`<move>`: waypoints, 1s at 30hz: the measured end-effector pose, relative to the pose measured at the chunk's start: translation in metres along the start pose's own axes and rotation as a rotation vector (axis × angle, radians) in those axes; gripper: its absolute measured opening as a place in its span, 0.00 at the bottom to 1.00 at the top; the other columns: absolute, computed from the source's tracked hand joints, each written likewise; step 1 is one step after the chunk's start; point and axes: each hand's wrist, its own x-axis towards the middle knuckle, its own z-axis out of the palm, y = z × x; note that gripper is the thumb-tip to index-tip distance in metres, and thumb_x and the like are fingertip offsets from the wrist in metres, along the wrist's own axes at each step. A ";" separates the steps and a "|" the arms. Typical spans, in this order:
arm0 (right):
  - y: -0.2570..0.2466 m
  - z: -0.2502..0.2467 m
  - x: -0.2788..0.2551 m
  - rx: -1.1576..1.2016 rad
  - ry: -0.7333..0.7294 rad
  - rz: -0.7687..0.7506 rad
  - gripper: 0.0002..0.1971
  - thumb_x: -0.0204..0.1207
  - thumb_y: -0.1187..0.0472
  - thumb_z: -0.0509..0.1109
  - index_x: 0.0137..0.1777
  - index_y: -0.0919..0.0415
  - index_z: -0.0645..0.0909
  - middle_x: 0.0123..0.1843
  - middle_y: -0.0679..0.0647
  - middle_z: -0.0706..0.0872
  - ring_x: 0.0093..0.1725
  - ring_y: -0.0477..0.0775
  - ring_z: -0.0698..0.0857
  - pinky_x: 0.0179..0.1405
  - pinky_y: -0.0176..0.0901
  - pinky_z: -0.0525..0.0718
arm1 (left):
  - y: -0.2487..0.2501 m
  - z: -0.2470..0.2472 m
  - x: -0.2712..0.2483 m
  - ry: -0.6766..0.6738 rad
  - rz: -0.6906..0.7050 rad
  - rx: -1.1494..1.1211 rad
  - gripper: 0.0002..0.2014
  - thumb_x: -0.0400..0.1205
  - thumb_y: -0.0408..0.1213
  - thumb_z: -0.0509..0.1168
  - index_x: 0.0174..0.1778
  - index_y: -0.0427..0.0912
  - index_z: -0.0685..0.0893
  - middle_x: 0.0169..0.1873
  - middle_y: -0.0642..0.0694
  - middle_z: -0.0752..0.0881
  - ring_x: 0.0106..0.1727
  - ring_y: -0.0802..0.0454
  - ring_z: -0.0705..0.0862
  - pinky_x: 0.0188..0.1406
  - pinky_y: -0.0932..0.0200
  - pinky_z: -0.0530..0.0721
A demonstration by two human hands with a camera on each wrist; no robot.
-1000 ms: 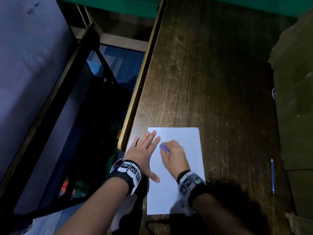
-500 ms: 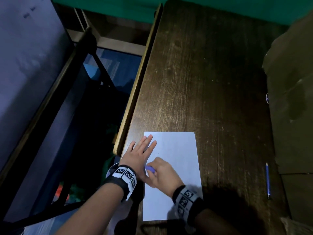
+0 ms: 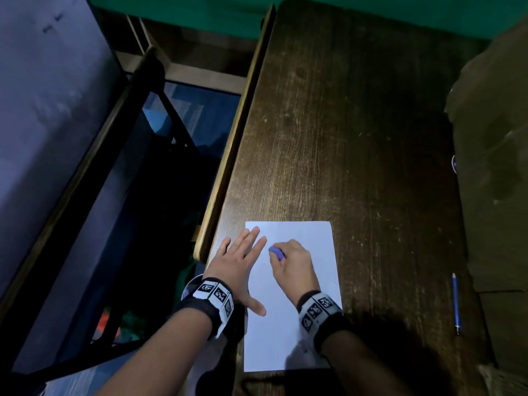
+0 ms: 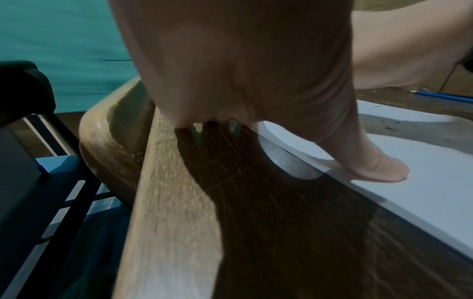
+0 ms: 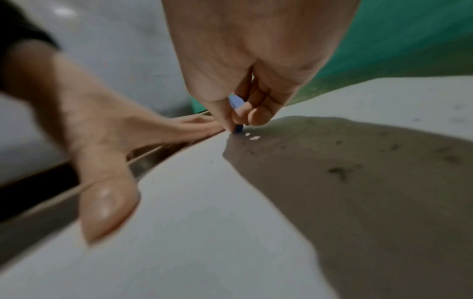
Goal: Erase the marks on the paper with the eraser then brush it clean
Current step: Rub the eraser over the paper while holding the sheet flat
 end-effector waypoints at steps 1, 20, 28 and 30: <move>-0.001 0.007 -0.006 0.010 0.016 0.008 0.06 0.80 0.58 0.68 0.51 0.53 0.86 0.45 0.49 0.81 0.42 0.49 0.83 0.46 0.44 0.84 | 0.000 0.001 0.000 0.006 -0.002 -0.002 0.77 0.57 0.81 0.71 0.87 0.51 0.28 0.83 0.50 0.21 0.85 0.50 0.22 0.86 0.40 0.32; 0.003 -0.012 -0.004 -0.002 -0.122 -0.080 0.05 0.81 0.59 0.69 0.49 0.54 0.87 0.43 0.47 0.81 0.41 0.44 0.81 0.47 0.36 0.79 | 0.002 -0.001 -0.001 -0.012 -0.022 -0.008 0.78 0.56 0.81 0.72 0.87 0.50 0.28 0.83 0.50 0.20 0.84 0.50 0.21 0.86 0.39 0.32; -0.007 0.002 -0.036 -0.011 -0.335 -0.169 0.09 0.81 0.54 0.63 0.47 0.53 0.85 0.44 0.48 0.78 0.41 0.50 0.81 0.47 0.49 0.84 | 0.002 0.000 0.001 -0.009 -0.027 0.014 0.77 0.58 0.81 0.71 0.86 0.50 0.25 0.83 0.50 0.19 0.84 0.50 0.21 0.86 0.37 0.34; 0.002 -0.008 -0.012 -0.028 -0.195 -0.099 0.07 0.81 0.57 0.67 0.51 0.54 0.86 0.45 0.49 0.81 0.42 0.48 0.83 0.48 0.42 0.83 | 0.002 -0.001 0.001 -0.019 -0.023 0.010 0.78 0.57 0.82 0.71 0.86 0.50 0.25 0.83 0.50 0.19 0.84 0.50 0.21 0.86 0.38 0.33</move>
